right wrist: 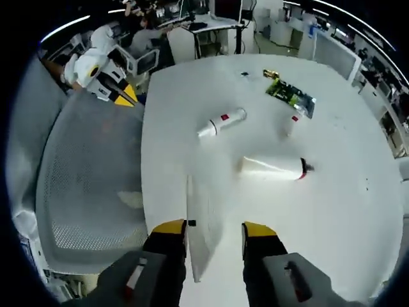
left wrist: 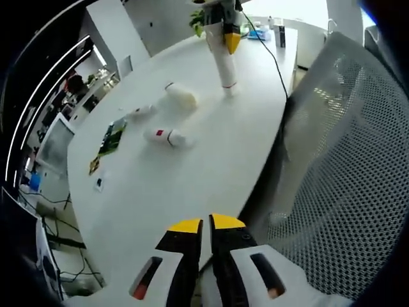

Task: Arrange the skincare products in the storage area until every visible bottle or jar stands upright without overlapping.

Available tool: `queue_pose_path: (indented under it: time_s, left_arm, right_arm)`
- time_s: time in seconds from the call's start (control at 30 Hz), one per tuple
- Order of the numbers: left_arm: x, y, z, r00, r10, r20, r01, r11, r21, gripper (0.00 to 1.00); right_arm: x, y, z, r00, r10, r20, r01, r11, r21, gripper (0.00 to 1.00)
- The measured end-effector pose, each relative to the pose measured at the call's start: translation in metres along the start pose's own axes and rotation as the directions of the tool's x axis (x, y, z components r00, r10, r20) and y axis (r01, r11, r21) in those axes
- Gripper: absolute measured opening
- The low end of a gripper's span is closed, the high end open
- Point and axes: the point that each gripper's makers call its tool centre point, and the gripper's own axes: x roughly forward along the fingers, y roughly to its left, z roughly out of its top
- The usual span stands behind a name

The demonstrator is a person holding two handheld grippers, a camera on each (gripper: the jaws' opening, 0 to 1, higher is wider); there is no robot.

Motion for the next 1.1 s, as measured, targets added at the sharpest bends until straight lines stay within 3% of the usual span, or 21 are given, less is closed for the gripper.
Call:
queue_pose_path:
  time_s: [0.13,0.17,0.2,0.23,0.33,0.4,0.5,0.6,0.77,0.93,0.97,1.07,1.1]
  left_arm:
    - [0.0,0.0,-0.001,1.0,-0.002,-0.003,0.002,1.0,0.003,0.03]
    - [0.0,0.0,-0.001,1.0,-0.003,-0.003,0.003,1.0,0.004,0.03]
    - [0.0,0.0,-0.001,1.0,-0.002,-0.003,0.002,1.0,0.003,0.03]
    - [0.0,0.0,0.0,1.0,0.0,-0.001,0.0,1.0,0.002,0.03]
    - [0.0,0.0,0.0,1.0,0.0,0.001,0.0,1.0,-0.004,0.03]
    - [0.0,0.0,-0.001,1.0,-0.003,-0.001,0.003,1.0,-0.001,0.03]
    - [0.0,0.0,-0.002,1.0,-0.004,-0.006,0.004,1.0,0.0,0.03]
    - [0.0,0.001,-0.002,1.0,0.001,-0.009,-0.001,1.0,-0.003,0.03]
    - [0.0,0.002,-0.004,1.0,0.005,-0.014,-0.005,1.0,-0.007,0.02]
    - [0.001,0.001,-0.004,1.0,-0.001,-0.014,0.001,1.0,-0.003,0.02]
    - [0.001,0.001,-0.003,1.0,-0.002,-0.014,0.002,1.0,-0.003,0.02]
    - [0.001,0.001,-0.003,1.0,0.001,-0.014,-0.001,1.0,-0.001,0.02]
    - [0.0,0.001,-0.003,1.0,0.001,-0.013,-0.001,1.0,-0.003,0.02]
  right_arm:
    - [0.0,0.002,0.004,0.992,-0.015,0.122,0.003,0.995,0.097,0.32]
    - [0.0,0.0,0.008,0.979,-0.044,0.197,0.014,0.988,0.154,0.33]
    - [0.0,0.0,0.008,0.976,-0.052,0.211,0.015,0.985,0.17,0.34]
    - [-0.001,-0.002,0.012,0.959,-0.084,0.272,0.02,0.973,0.231,0.34]
    - [0.0,-0.004,0.018,0.912,-0.169,0.373,0.028,0.935,0.354,0.38]
    - [0.003,-0.005,0.02,0.878,-0.245,0.411,0.063,0.91,0.409,0.44]
    - [0.008,-0.007,0.016,0.848,-0.348,0.4,0.124,0.864,0.489,0.52]
    - [0.013,-0.007,0.013,0.806,-0.457,0.377,0.19,0.802,0.567,0.57]
    - [0.019,-0.001,0.015,0.774,-0.52,0.361,0.205,0.746,0.634,0.62]
    - [0.02,-0.004,0.014,0.794,-0.511,0.33,0.176,0.712,0.68,0.67]
    - [0.018,-0.006,0.011,0.791,-0.527,0.309,0.172,0.678,0.715,0.67]
    - [0.01,-0.014,0.014,0.747,-0.586,0.315,0.122,0.586,0.801,0.68]
    - [0.011,-0.015,0.015,0.74,-0.594,0.315,0.11,0.569,0.815,0.69]
